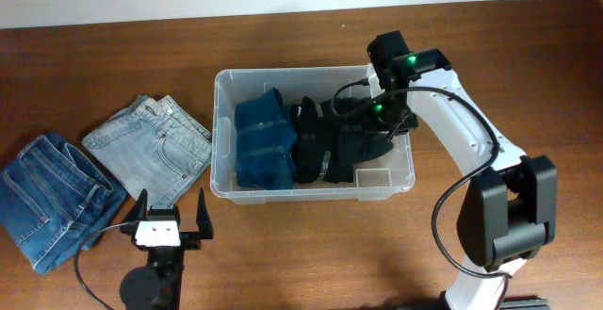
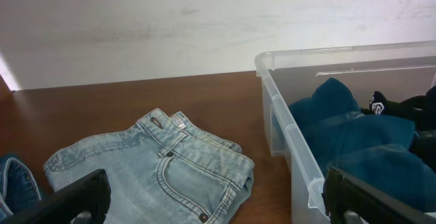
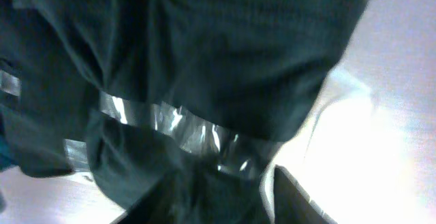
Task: Pack container
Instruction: 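Lower the black garment into the bin's right side and release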
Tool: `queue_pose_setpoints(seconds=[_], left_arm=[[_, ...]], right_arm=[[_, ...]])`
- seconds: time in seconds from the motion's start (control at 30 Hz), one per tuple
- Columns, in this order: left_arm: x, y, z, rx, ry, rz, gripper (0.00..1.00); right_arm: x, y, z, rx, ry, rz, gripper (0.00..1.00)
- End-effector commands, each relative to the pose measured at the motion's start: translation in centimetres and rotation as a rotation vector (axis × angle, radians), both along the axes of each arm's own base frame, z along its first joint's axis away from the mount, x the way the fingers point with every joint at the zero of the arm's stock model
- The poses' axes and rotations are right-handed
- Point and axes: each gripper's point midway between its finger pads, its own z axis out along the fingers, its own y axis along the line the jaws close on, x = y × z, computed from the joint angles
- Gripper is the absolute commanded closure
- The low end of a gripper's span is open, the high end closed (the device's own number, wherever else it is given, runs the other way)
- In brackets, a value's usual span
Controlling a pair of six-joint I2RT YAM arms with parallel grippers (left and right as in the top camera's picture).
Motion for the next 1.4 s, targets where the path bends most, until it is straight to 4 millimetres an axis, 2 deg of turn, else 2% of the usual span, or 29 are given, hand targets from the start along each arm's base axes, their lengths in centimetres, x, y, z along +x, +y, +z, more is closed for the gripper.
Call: queue_pose_setpoints(seconds=[0.0, 0.2, 0.33, 0.43, 0.53, 0.63, 0.7, 0.9, 1.23, 1.3, 1.37], left_arm=[[0.0, 0.1, -0.2, 0.009, -0.001, 0.002, 0.01], [0.0, 0.1, -0.2, 0.009, -0.001, 0.002, 0.00], [0.0, 0.1, -0.2, 0.009, -0.001, 0.002, 0.01], [0.0, 0.1, -0.2, 0.009, -0.001, 0.002, 0.01], [0.0, 0.1, -0.2, 0.009, -0.001, 0.002, 0.01], [0.0, 0.1, -0.2, 0.009, -0.001, 0.002, 0.01], [0.0, 0.1, -0.2, 0.009, -0.001, 0.002, 0.01], [0.0, 0.1, -0.2, 0.009, -0.001, 0.002, 0.01], [0.0, 0.1, -0.2, 0.009, -0.001, 0.002, 0.01], [0.0, 0.1, -0.2, 0.009, -0.001, 0.002, 0.01], [0.0, 0.1, -0.2, 0.009, -0.001, 0.002, 0.00]], right_arm=[[0.3, -0.6, 0.3, -0.047, -0.028, 0.062, 0.55], [1.2, -0.3, 2.0, -0.038, -0.070, 0.091, 0.44], [1.4, 0.1, 3.7, -0.031, -0.101, 0.100, 0.44], [1.4, 0.7, 4.1, -0.027, -0.117, 0.115, 0.46], [1.5, 1.8, 4.1, -0.022, -0.132, 0.140, 0.64], [1.8, 3.3, 4.0, -0.014, -0.158, 0.170, 0.91], [2.3, 4.3, 3.8, -0.005, -0.179, 0.180, 0.96], [3.2, 6.3, 1.9, 0.005, -0.201, 0.205, 0.96], [3.2, 6.2, -5.1, -0.010, -0.160, 0.207, 0.93], [3.2, 6.2, -5.4, -0.009, -0.165, 0.208, 0.92], [3.5, 6.4, -4.6, 0.000, -0.180, 0.208, 0.91]])
